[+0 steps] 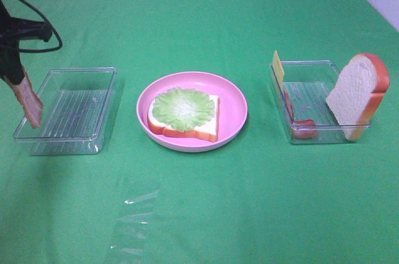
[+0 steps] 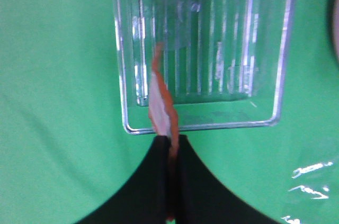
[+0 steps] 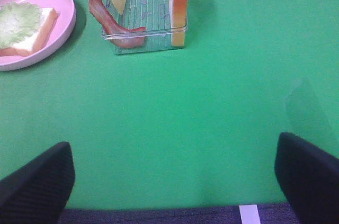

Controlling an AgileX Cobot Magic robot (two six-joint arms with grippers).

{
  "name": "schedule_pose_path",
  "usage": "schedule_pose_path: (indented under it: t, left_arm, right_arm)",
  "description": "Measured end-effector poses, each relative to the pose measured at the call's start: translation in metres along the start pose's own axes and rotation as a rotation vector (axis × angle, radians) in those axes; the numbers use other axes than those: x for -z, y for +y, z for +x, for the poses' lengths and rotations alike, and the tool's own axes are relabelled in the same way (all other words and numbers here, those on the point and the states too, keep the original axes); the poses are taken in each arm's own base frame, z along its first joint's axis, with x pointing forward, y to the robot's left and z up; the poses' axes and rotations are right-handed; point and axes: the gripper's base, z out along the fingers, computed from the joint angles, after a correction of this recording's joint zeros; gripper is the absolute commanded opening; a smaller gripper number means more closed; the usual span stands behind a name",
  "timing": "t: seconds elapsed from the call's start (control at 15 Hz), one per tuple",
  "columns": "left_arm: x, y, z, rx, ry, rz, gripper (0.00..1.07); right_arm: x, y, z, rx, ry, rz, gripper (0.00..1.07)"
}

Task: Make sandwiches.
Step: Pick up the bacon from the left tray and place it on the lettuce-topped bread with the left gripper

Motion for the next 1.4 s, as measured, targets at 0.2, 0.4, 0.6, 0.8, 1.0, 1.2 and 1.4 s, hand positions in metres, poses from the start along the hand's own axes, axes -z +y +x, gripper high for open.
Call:
schedule_pose_path:
  t: [0.2, 0.4, 0.6, 0.8, 1.0, 1.2, 1.4]
  left_arm:
    - [0.044, -0.017, 0.001, -0.044, -0.114, 0.155, 0.00]
    - [0.074, -0.045, -0.006, -0.115, -0.188, 0.434, 0.00]
    - [0.056, -0.091, -0.010, -0.222, -0.143, 0.597, 0.00]
    - [0.017, -0.138, -0.009, -0.282, -0.101, 0.626, 0.00]
    - [-0.023, -0.185, -0.002, -0.301, -0.105, 0.640, 0.00]
    - [-0.051, -0.206, 0.001, -0.306, -0.096, 0.630, 0.00]
    - [-0.072, -0.211, -0.005, -0.301, -0.072, 0.624, 0.00]
  right_arm:
    - [0.000, 0.000, 0.000, 0.000, 0.000, 0.000, 0.98]
    - [0.000, 0.000, 0.000, 0.000, 0.000, 0.000, 0.98]
    - [0.000, 0.000, 0.000, 0.000, 0.000, 0.000, 0.98]
    - [0.000, 0.000, 0.000, 0.000, 0.000, 0.000, 0.98]
    - [0.000, 0.000, 0.000, 0.000, 0.000, 0.000, 0.98]
    - [0.000, 0.000, 0.000, 0.000, 0.000, 0.000, 0.98]
    - [0.000, 0.000, 0.000, 0.000, 0.000, 0.000, 0.98]
